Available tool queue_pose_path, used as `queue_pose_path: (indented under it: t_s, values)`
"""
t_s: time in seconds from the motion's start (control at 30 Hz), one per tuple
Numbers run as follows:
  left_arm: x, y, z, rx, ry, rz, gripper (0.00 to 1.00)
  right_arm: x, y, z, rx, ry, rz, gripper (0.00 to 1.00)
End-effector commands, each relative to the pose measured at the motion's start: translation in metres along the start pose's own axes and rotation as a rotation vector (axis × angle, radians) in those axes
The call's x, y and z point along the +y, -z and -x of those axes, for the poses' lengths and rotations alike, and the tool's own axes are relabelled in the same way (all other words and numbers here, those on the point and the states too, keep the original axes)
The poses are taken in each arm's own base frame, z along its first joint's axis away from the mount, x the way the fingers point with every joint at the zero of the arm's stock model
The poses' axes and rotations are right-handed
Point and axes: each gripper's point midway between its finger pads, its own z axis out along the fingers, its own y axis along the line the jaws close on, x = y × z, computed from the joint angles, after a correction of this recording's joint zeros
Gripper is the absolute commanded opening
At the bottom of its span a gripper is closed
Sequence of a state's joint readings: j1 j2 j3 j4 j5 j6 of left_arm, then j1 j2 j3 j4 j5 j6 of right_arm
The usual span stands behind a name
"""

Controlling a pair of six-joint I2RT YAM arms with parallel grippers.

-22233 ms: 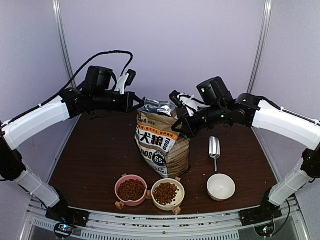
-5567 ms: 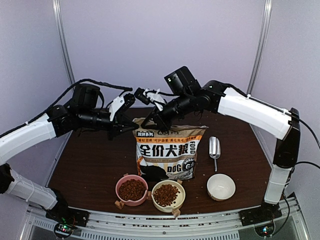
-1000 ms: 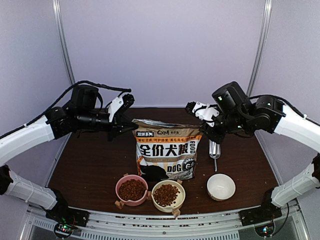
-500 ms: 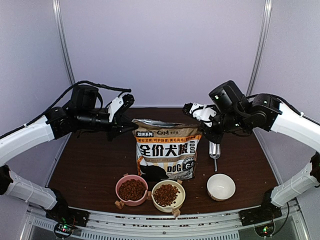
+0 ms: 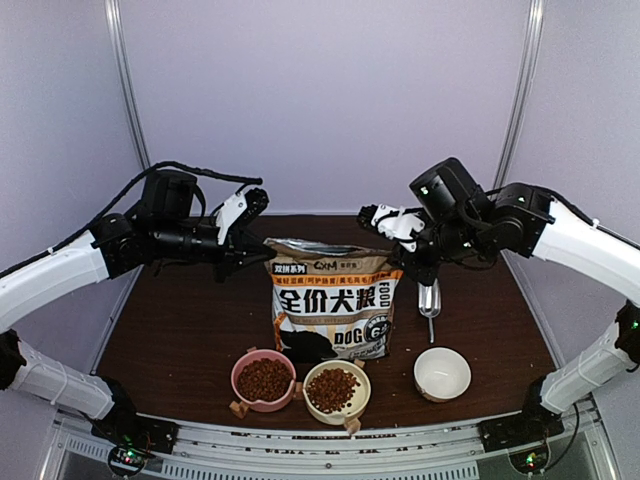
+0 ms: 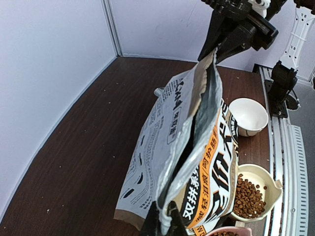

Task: Serve the pet food

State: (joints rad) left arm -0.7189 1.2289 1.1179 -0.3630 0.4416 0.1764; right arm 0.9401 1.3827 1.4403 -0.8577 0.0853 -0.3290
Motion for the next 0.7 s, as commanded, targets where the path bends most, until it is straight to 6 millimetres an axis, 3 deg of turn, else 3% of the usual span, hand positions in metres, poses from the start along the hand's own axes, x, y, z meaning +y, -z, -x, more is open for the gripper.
queue_pose_path:
  t_s: [0.0,0.1,0.33,0.5,0.67]
  values:
    - [0.0018,0.0078,0.0044,-0.018,-0.016,0.014,0.00,0.0038,0.0023,0.0149,-0.038,-0.007,0.037,0.06]
    - [0.0024,0.0075,0.0039,-0.017,-0.015,0.015,0.00,0.0030,0.0027,0.0142,-0.034,-0.005,0.034,0.00]
    - [0.0015,0.0061,0.0040,-0.016,-0.015,0.007,0.00,0.0054,0.0058,0.0166,-0.045,-0.005,0.053,0.00]
    - [0.0017,0.0056,0.0032,-0.014,-0.014,0.006,0.00,0.0059,0.0065,0.0220,-0.052,-0.009,0.064,0.17]
    - [0.0019,0.0057,0.0031,-0.014,-0.015,0.007,0.00,0.0055,0.0096,0.0228,-0.047,-0.003,0.066,0.19]
